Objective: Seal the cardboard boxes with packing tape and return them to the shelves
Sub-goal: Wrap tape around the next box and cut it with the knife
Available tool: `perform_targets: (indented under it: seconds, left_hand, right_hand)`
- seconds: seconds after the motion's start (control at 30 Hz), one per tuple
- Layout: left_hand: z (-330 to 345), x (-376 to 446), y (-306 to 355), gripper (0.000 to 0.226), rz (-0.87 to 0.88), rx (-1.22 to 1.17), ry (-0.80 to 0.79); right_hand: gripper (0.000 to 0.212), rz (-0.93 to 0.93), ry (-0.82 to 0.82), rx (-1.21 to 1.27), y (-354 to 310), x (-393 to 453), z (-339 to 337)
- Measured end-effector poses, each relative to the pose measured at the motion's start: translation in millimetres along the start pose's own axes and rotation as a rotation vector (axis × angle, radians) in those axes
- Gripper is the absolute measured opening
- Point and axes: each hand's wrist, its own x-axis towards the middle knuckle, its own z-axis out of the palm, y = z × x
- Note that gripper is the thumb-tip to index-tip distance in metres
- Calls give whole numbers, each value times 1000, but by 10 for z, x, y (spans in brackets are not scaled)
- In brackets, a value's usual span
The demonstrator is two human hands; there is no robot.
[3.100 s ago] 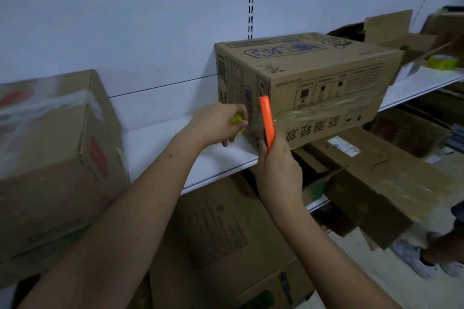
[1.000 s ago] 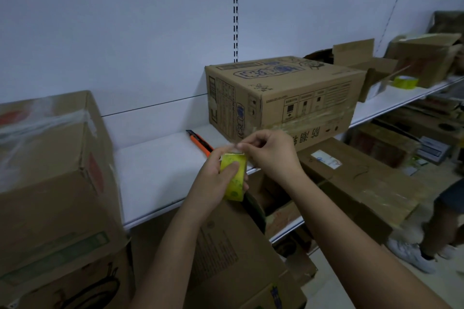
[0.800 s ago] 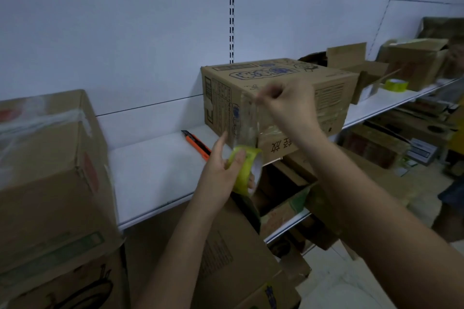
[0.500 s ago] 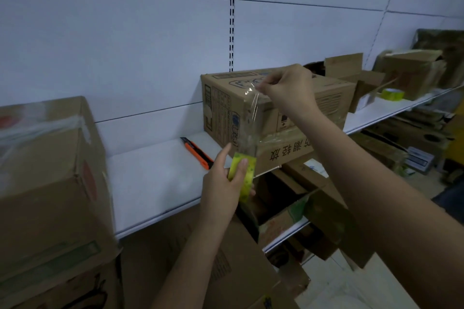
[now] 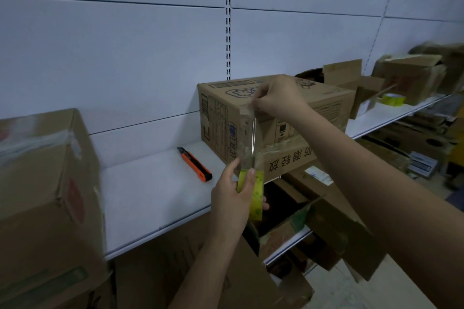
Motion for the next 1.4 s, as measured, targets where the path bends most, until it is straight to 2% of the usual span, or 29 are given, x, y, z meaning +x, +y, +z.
perform_targets:
  seconds: [0.13,0.17,0.23,0.27,0.3,0.33,0.4,0.5,0.57,0.6,0.7,0.77,0.87,0.93,1.03,1.17,1.3,1.4]
  left_hand:
    - [15,5,-5,35,18,14,-4]
    - [10,12,0,33,13,17,-3]
    - [-4,49,-31,34,-2,24,-6]
    - [-9,68,-51,35,-9,20,-15]
    - [-14,81,-64,37,-12,18,-31]
    - [-17,96,-83,37,-12,20,-47]
    - [-31,143,-123,36,-16,20,-79]
    - [-88,267,-218,45,-35,49,-70]
    - [-154,351,-257,71,-63,110,-64]
    - [-182,388,-264,77,-62,150,-61]
    - [-253,508,-178,71,-6,289,21]
    - [-308,619,-72,61,136,413,169]
    - [-347,806,128,42,483,576,295]
    - [-334,919,262,39,661,655,320]
    - [-281,1028,368,33,821,748,333]
    - [-188,1147,336,32,1011,889,246]
    - [-160,1257,293,30,1024,864,240]
    - [-145,1172,215,31,893,714,288]
  right_hand:
    - [16,46,-41,-40,40,43,92]
    - [28,30,-31,-54,30,30,106]
    - [70,-4,-35,-63,36,9,95]
    - [82,-10,-38,-64,50,7,77]
    - [85,-9,-38,-61,66,7,59]
    - [81,-2,-40,-56,98,7,55]
    - [60,-35,-43,-48,176,-14,101]
    - [34,-146,34,107,306,-141,247]
    - [33,-223,126,185,397,-264,315]
    - [34,-270,170,180,448,-314,348]
    - [36,-422,266,95,575,-399,447]
    - [37,-458,288,86,616,-403,473]
    - [36,-449,294,110,647,-409,480]
    - [37,-475,308,99,678,-408,499]
    - [39,-523,321,100,707,-393,540]
    - [40,-580,339,46,729,-374,617]
    - [35,-531,368,71,754,-359,661]
    - [32,-516,359,46,734,-351,650]
